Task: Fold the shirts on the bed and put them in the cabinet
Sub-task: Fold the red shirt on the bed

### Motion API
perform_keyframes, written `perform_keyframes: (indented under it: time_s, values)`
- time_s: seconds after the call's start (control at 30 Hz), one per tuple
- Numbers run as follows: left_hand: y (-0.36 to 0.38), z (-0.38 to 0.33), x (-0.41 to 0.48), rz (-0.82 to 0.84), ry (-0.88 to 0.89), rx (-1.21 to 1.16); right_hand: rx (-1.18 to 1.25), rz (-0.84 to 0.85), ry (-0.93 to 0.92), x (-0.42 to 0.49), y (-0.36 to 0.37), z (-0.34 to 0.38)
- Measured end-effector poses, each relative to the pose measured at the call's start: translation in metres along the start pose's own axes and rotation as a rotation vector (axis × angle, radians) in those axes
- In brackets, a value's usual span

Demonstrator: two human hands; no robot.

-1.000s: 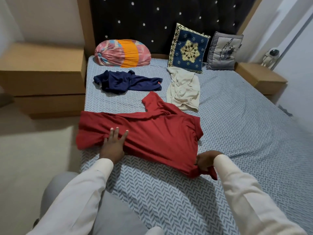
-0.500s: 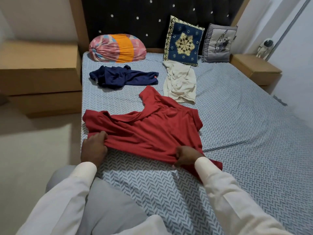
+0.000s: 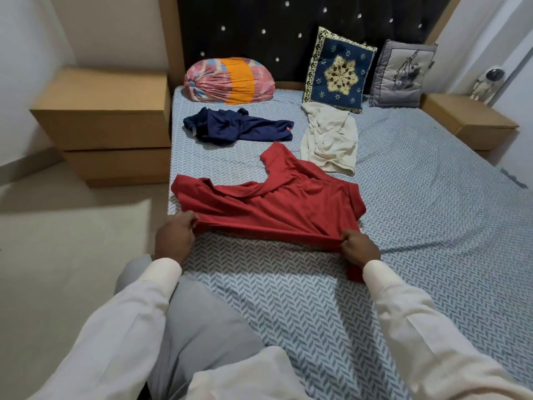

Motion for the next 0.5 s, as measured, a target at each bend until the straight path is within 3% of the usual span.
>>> perform_keyframes:
  time_s: [0.13,0.2,0.37,0.5]
  values:
    - [0.022,0.011,-0.007,0.438,-0.070,0.317,-0.128,0.421,-0.091,-0.007,0.023,0.016]
    - [0.023,0.016,-0.013,0.576,-0.126,0.436,-0.197,0.558,-0.121,-0.019,0.025,0.029]
    - [0.016,0.009,-0.007,0.620,-0.190,0.661,-0.046,0.658,0.018,-0.023,0.033,0.038]
    - [0.017,-0.005,0.022,0.688,-0.257,0.652,0.115,0.934,0.164,-0.017,0.028,0.028]
Point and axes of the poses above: each hand's wrist, its own x-axis towards the middle knuckle, its own y-axis out of the palm, z = x × y, the point moved 6 cm from there along x, towards the middle knuckle, and after that the axes turned 6 degrees about -y, right-handed, at the moved point
